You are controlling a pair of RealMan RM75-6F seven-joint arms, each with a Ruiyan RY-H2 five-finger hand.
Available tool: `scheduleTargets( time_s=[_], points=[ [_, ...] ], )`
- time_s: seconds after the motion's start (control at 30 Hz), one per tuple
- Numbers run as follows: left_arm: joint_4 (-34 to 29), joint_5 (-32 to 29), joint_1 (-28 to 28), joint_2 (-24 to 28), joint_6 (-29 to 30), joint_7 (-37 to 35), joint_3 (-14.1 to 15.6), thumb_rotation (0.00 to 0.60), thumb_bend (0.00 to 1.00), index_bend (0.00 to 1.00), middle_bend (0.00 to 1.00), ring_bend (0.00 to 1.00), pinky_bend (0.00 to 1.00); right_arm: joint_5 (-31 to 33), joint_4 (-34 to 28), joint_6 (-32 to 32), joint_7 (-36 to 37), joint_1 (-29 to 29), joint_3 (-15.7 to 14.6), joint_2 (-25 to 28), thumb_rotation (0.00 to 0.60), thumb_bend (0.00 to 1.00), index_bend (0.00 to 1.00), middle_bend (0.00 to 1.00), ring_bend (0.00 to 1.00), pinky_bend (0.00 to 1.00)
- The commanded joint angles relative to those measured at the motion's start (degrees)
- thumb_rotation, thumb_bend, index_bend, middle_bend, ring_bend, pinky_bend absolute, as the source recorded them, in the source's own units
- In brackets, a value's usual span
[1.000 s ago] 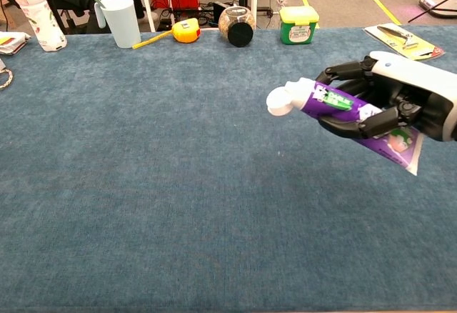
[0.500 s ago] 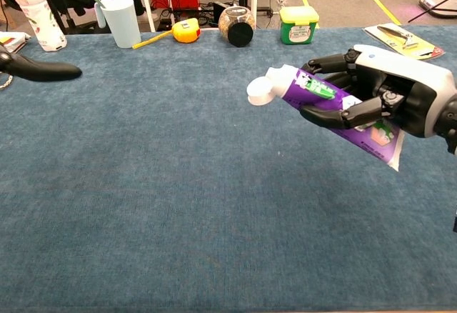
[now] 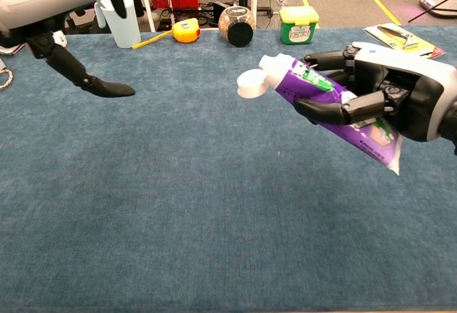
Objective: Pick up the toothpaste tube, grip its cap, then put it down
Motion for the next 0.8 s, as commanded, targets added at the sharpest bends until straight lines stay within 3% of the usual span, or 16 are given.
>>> scheduleTargets(
  time_s=[0.03, 0.8],
  points=[
    [0.7, -0.6, -0.8, -1.5, -0.1, -0.5, -0.3, 0.521, 0.16, 0.00, 0.02, 0.00, 0.29, 0.4, -0.9, -0.5, 0.6, 0.4, 0.3, 0.1, 0.600, 0.51, 0.86, 0.96, 1.00, 1.00],
    [6.1, -3.5, -5.5, -9.9, 0.1, -4.4, -1.2, 0.533, 0.16, 0.00, 0.01, 0.00, 0.27, 3.2, -5.3, -4.1, 1.5, 3.5, 2.6, -0.6, 0.600, 0.52, 0.86, 0.96, 1.00, 1.00]
  ],
)
